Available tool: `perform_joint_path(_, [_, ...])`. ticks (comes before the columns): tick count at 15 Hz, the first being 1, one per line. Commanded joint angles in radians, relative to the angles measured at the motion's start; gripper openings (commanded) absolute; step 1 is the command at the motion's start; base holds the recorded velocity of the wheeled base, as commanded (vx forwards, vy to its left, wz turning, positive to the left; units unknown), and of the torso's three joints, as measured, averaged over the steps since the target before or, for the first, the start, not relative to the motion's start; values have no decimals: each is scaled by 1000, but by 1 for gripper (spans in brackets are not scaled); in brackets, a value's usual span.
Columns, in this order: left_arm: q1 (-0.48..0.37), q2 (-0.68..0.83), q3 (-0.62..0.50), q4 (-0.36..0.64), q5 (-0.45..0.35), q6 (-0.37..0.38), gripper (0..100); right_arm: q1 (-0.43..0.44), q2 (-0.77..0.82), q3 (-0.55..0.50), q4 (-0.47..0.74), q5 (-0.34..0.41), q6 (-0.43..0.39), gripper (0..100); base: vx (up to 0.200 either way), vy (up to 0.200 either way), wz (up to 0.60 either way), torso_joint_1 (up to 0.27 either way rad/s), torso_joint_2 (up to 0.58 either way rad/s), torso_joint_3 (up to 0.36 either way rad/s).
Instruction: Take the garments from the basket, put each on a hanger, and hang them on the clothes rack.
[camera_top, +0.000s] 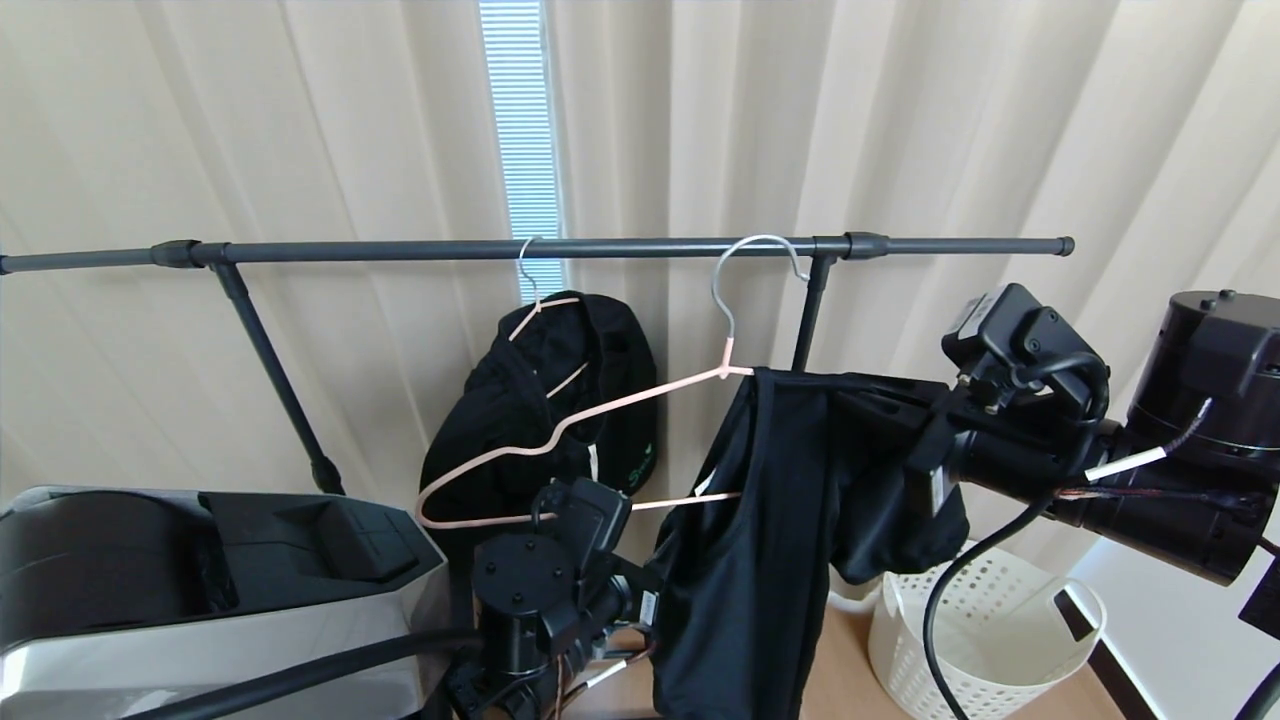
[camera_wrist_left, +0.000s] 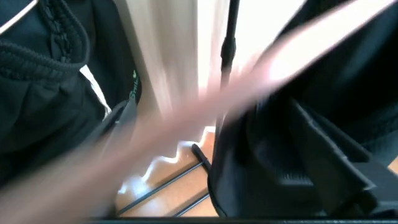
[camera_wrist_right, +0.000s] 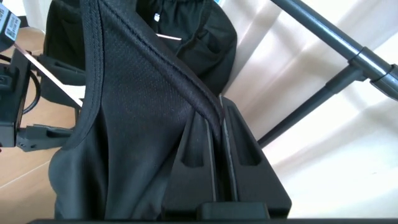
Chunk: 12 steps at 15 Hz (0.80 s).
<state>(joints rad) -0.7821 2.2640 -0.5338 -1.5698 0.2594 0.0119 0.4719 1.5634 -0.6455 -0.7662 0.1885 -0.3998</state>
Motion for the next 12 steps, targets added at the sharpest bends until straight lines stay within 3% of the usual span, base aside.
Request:
perform_joint_path(1, [0, 0, 9, -1, 0, 5, 0, -3, 4, -5, -1, 0, -1, 0, 0, 0, 0, 0, 0, 0])
perform_joint_path(12, [35, -29, 32, -1, -2, 16, 0, -128, 99, -60, -5, -1, -2, 0, 0, 0, 0, 0, 0, 0])
